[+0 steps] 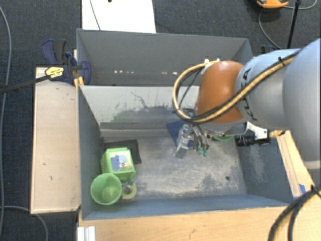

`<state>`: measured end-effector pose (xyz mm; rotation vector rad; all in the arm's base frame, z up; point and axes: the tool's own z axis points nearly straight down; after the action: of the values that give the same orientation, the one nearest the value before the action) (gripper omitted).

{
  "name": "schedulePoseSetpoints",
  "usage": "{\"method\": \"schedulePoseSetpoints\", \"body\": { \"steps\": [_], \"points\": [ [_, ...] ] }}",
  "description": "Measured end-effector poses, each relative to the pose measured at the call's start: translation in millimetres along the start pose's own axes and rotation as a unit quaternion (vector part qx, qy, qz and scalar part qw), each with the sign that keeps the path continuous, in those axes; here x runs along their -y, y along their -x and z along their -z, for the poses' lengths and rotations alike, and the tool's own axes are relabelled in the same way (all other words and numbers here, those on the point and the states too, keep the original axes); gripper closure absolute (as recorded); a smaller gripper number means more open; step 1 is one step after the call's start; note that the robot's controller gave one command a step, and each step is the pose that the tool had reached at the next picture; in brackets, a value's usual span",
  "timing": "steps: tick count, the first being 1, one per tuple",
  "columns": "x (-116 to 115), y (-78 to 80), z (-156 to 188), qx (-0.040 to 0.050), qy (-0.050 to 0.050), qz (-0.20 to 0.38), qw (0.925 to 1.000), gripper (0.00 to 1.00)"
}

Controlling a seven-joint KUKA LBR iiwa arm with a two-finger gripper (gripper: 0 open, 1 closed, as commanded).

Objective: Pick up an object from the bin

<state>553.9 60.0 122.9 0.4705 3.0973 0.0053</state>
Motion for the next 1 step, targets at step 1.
{"method": "schedulePoseSetpoints", "body": {
  "steps": [1],
  "points": [
    [0.2, -0.4, 9.6, -0.0008, 0.0, 0.0, 1.0, 1.0]
  ]
}}
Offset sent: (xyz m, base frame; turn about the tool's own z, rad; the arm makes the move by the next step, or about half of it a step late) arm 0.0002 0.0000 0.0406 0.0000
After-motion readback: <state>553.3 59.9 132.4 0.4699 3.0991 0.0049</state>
